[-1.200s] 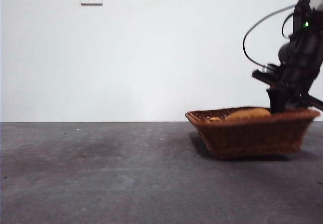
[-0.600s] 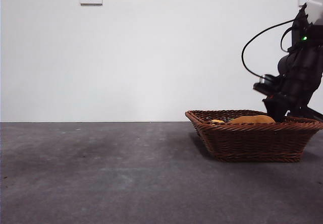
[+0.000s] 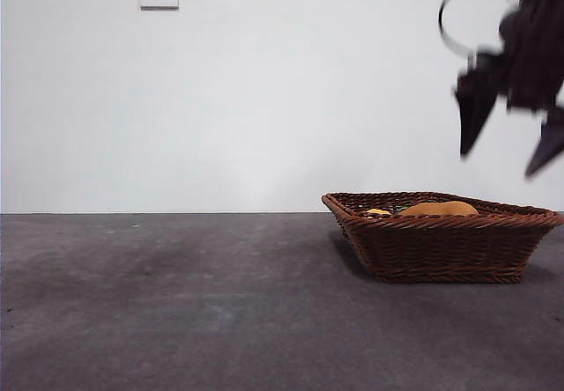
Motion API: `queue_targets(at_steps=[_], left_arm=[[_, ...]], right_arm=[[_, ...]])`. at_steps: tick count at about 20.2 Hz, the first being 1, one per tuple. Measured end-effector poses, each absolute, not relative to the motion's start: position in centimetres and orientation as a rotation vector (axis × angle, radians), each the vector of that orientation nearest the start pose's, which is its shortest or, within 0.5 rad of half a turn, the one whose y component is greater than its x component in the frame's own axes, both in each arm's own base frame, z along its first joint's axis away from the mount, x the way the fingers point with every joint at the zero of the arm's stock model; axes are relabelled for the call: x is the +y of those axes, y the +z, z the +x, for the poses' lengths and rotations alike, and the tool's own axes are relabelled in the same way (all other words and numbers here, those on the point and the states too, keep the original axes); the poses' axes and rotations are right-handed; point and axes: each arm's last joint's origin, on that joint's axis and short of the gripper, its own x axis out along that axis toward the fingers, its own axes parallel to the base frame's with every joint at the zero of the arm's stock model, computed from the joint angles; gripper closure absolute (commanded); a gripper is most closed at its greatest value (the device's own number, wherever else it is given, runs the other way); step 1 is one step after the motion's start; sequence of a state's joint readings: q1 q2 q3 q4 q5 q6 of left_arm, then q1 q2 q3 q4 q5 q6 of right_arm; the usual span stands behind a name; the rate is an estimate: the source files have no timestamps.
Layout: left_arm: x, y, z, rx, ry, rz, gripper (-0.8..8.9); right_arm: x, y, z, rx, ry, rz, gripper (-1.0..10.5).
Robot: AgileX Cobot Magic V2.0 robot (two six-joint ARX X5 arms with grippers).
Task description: Help me put the vegetables on the table into the basket
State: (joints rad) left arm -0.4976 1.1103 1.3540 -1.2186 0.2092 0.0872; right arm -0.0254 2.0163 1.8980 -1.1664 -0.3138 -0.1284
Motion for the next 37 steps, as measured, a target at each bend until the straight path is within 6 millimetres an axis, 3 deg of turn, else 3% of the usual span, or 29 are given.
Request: queue_targets(at_steps=[3, 4, 6, 7, 13, 15, 17, 21, 27, 30, 34, 37], left_arm=[[-9.1, 37.8, 15.5, 0.953, -0.695, 0.226, 8.18], [-9.1, 37.8, 15.5, 0.954, -0.696, 0.227, 8.19], [-9.1, 37.8, 15.5, 0.958, -0.696, 0.229, 8.19], [-9.1, 37.8, 15.5, 0.957, -0.696, 0.229, 8.19], [-8.4, 38.5, 14.2, 0.916, -0.688, 0.201, 8.17], [-8.1, 38.8, 13.7, 0.91, -0.681, 0.175, 8.17], [-7.8, 38.8, 13.0, 0.944, -0.667, 0.156, 8.17], [-7.6, 38.7, 12.8, 0.956, -0.662, 0.148, 8.17], [-8.7, 39.2, 14.8, 0.828, -0.675, 0.14, 8.17], [-8.3, 40.2, 15.1, 0.653, -0.685, 0.257, 8.17], [-6.0, 43.4, 12.9, 0.317, -0.66, 0.266, 8.17], [-4.2, 43.0, 12.5, 0.049, -0.523, 0.251, 8.17]], right_arm=[[0.0, 33.7, 37.8, 1.127, 0.298, 0.123, 4.9], [0.1, 35.3, 36.6, 1.091, 0.291, 0.13, 5.7], [0.2, 39.0, 33.2, 1.013, 0.279, 0.137, 8.7], [0.2, 40.9, 31.0, 0.974, 0.27, 0.138, 9.6], [0.5, 47.8, 19.1, 0.757, 0.265, 0.119, 9.5], [0.5, 49.2, 15.8, 0.674, 0.265, 0.115, 9.5], [0.6, 49.8, 13.8, 0.623, 0.265, 0.112, 9.5], [0.5, 50.0, 13.0, 0.605, 0.228, 0.097, 9.5], [0.4, 49.3, 15.4, 0.665, 0.209, 0.099, 9.5], [0.2, 48.6, 17.3, 0.714, 0.175, 0.093, 9.5], [0.2, 47.5, 19.7, 0.778, 0.17, 0.1, 9.5], [0.1, 46.7, 21.3, 0.821, 0.14, 0.092, 9.5]])
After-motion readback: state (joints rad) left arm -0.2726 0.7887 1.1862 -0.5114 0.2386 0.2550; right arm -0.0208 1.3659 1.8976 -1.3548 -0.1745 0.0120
